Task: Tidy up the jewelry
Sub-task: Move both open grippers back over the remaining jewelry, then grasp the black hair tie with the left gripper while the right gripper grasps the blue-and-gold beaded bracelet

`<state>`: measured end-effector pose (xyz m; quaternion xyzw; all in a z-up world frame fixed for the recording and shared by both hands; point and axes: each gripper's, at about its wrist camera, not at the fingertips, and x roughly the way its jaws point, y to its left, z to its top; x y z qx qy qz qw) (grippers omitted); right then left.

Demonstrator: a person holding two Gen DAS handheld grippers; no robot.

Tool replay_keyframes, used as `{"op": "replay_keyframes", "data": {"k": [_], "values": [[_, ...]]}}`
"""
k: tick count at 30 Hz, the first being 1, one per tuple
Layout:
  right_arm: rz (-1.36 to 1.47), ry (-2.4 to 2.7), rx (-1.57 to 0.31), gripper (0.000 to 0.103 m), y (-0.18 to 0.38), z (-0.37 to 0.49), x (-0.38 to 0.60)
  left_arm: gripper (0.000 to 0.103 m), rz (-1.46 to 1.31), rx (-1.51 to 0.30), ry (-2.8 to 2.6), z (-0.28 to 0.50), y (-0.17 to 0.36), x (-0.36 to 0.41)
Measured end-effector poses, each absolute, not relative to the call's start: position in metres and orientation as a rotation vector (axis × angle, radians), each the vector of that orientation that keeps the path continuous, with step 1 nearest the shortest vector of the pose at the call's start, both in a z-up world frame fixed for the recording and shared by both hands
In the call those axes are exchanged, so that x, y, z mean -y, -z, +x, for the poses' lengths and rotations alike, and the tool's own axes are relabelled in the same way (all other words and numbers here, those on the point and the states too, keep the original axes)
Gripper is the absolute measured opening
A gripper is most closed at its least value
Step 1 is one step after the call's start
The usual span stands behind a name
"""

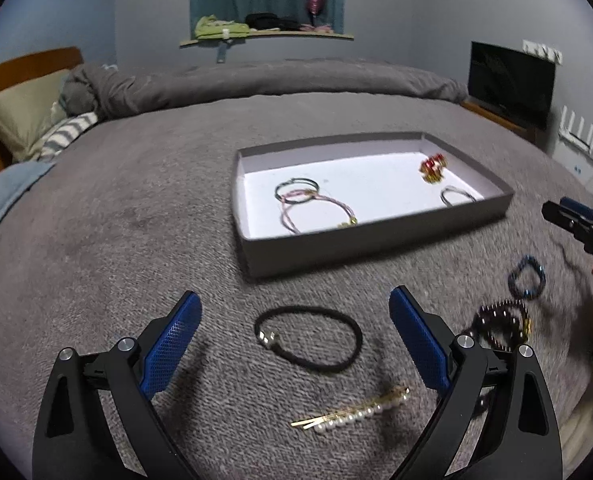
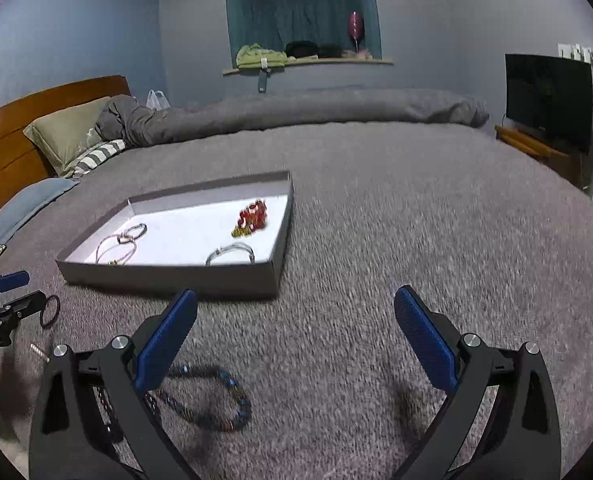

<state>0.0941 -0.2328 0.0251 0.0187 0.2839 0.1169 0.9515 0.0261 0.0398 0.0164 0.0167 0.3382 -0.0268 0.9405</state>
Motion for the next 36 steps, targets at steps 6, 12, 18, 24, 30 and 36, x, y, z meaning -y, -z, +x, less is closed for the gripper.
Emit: {"op": "replay_keyframes", "data": {"k": [6, 12, 18, 24, 30, 36], "values": [[0.039, -0.256, -0.619, 0.097, -0.015, 0.087, 0.236, 0.096, 0.016, -0.729, 0.078, 0.025, -0.009, -0.042], [-0.024, -0.267, -0.644, 0.097, -0.009, 0.079, 0.228, 0.096, -0.030, -0.759, 0.087, 0.026, -0.004, -0.050], [-0.046, -0.271, -0.665, 0.097, -0.006, 0.075, 0.226, 0.096, -0.046, -0.770, 0.074, 0.027, -0.003, -0.052], [-0.060, -0.281, -0.669, 0.097, -0.005, 0.074, 0.224, 0.096, -0.065, -0.767, 0.081, 0.027, -0.004, -0.055], [-0.076, -0.279, -0.673, 0.086, -0.004, 0.073, 0.223, 0.071, -0.116, -0.768, 0.038, 0.028, -0.006, -0.071], [-0.093, -0.291, -0.696, 0.069, -0.001, 0.073, 0.219, 0.059, -0.075, -0.814, 0.044, 0.033, 0.001, -0.065]]}}
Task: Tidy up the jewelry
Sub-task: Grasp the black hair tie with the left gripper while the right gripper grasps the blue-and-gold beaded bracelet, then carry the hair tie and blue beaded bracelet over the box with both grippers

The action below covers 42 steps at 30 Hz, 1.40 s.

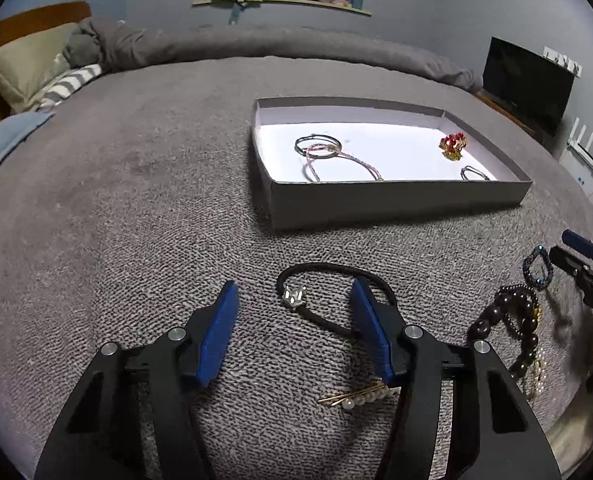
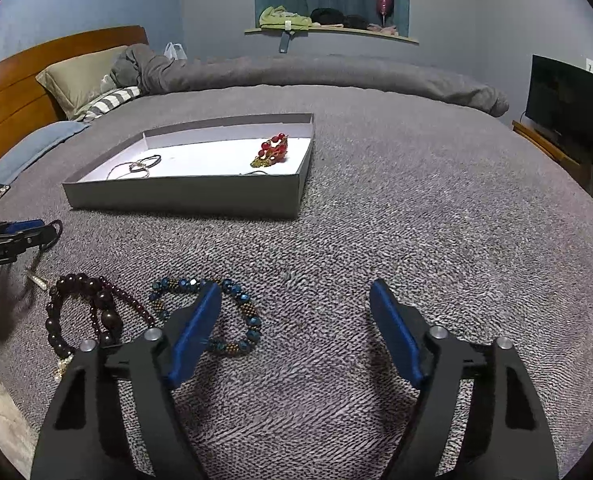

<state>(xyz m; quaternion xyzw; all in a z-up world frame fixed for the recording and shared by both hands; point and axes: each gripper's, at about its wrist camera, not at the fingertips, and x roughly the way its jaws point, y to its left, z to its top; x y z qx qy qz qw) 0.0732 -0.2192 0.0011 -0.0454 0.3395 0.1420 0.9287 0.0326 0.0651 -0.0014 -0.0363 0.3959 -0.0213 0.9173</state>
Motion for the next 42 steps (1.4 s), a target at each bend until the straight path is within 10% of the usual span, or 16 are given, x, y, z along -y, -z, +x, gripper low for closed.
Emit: {"op": "replay_keyframes", "data": {"k": [19, 27, 42], "values": [[-0.102, -0.378, -0.794, 0.038, 0.009, 0.070, 0.209, 0.026, -0.049, -0.855, 0.099, 0.035, 0.008, -0.056], [-0.153, -0.383, -0.778, 0.007, 0.010, 0.064, 0.204, 0.013, -0.044, -0.844, 0.110, 0.034, 0.007, -0.055], [-0.104, -0.398, -0.690, 0.007, -0.012, 0.058, 0.216, 0.013, -0.004, -0.768, 0.127, 0.026, -0.009, -0.044]]}}
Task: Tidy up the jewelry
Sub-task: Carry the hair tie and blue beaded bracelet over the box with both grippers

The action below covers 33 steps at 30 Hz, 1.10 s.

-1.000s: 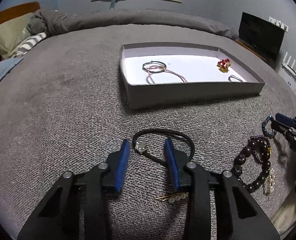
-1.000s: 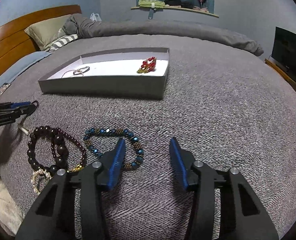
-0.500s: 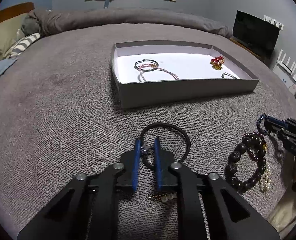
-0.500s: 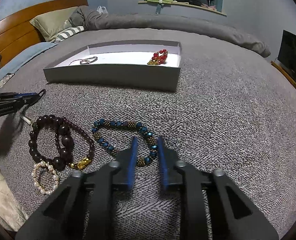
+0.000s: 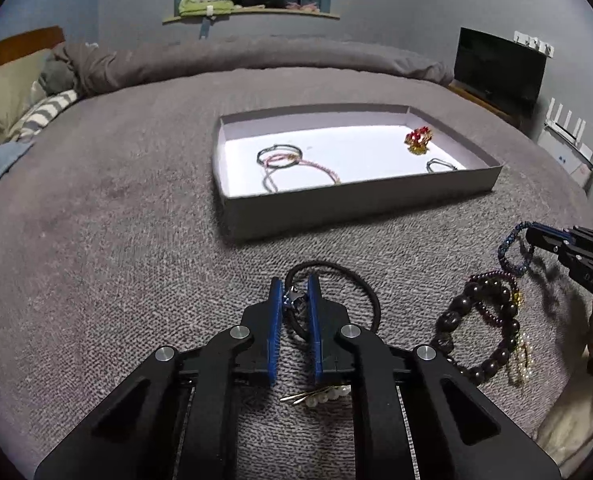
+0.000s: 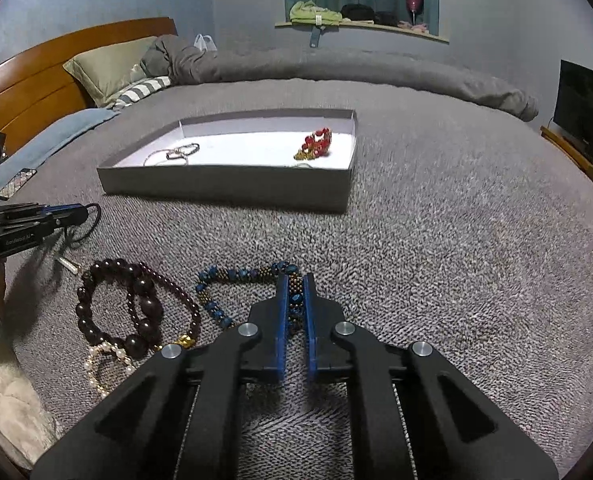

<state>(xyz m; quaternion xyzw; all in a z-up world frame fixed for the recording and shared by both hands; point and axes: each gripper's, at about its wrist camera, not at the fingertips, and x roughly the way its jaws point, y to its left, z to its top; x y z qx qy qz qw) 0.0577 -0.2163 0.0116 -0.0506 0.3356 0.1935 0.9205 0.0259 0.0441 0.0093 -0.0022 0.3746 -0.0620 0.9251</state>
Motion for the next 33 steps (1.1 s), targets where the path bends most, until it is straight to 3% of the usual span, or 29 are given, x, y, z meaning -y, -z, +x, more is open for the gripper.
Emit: {"op": "replay_keyframes", "data": {"k": [20, 33], "values": [[-0.093, -0.401, -0.548, 0.007, -0.052, 0.061, 0.209, 0.013, 0.035, -0.642, 0.164, 0.025, -0.052, -0.021], [-0.099, -0.381, -0.429, 0.007, -0.097, 0.090, 0.201, 0.013, 0.045, -0.575, 0.170, 0.067, -0.086, 0.000]]}}
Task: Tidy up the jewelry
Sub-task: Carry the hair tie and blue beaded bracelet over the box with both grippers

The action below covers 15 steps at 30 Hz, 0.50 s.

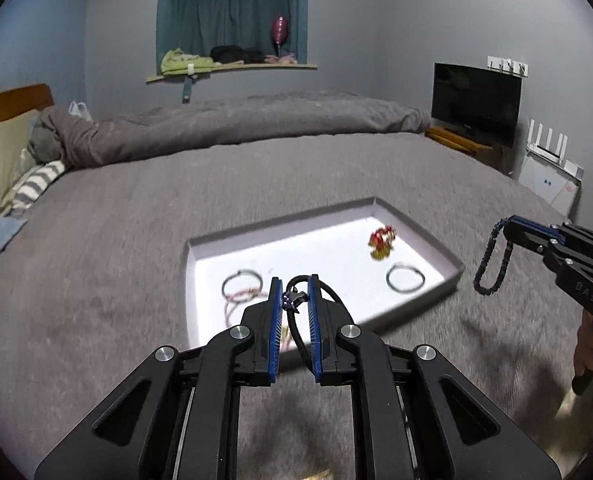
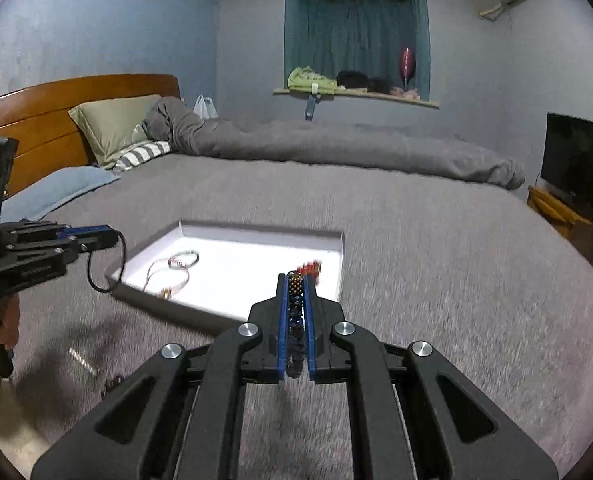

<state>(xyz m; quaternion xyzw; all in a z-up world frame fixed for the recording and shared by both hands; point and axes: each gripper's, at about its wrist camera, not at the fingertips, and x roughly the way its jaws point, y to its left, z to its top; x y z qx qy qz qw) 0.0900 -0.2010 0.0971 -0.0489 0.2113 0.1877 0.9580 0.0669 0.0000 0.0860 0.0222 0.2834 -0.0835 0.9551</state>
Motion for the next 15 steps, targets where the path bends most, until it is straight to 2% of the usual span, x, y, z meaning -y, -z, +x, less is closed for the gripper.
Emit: {"op": "replay_keyframes", "data": {"k": [15], "values": [[-0.093, -0.411, -0.397, 0.007, -0.122, 0.159, 0.169, 0.013, -0.008, -0.575, 0.205, 0.145, -0.100, 0.011]]}}
